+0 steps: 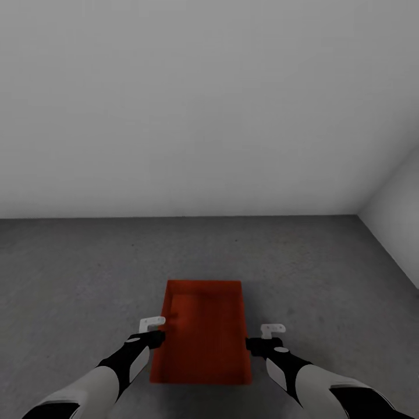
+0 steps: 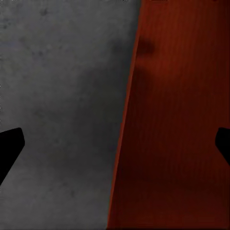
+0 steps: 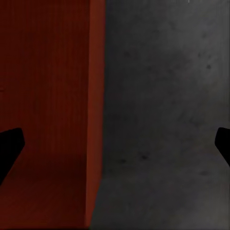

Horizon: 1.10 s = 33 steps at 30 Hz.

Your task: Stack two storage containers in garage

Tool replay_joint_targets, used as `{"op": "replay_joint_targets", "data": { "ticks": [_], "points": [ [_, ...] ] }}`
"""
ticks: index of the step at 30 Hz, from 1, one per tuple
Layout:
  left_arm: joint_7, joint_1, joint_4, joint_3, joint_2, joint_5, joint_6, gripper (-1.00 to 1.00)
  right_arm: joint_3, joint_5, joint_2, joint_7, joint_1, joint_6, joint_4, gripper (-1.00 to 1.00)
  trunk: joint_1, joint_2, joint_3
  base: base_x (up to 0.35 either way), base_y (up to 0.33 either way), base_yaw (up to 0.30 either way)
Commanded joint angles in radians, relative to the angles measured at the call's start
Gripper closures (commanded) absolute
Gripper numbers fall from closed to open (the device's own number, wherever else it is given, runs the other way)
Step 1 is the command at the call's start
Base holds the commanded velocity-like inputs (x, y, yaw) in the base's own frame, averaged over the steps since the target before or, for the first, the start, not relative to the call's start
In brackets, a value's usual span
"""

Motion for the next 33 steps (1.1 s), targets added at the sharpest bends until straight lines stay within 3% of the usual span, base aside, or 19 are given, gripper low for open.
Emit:
{"op": "replay_joint_targets", "data": {
  "ticks": [1,33],
  "points": [
    [0.002,0.000,-0.002,0.004,-0.001,0.008,0.005,-1.00,-0.001,0.002,0.000,-0.004,-0.001,-0.005,0.003,-1.00,-0.004,0.007,0.003,0.000,0.000,0.000],
    [0.002,-0.001,-0.004,0.004,-0.001,0.008,0.005,-1.00,-0.002,0.001,0.000,-0.005,-0.001,-0.005,0.003,-1.00,-0.127,0.231,0.107,0.000,0.000,0.000]
  ]
}}
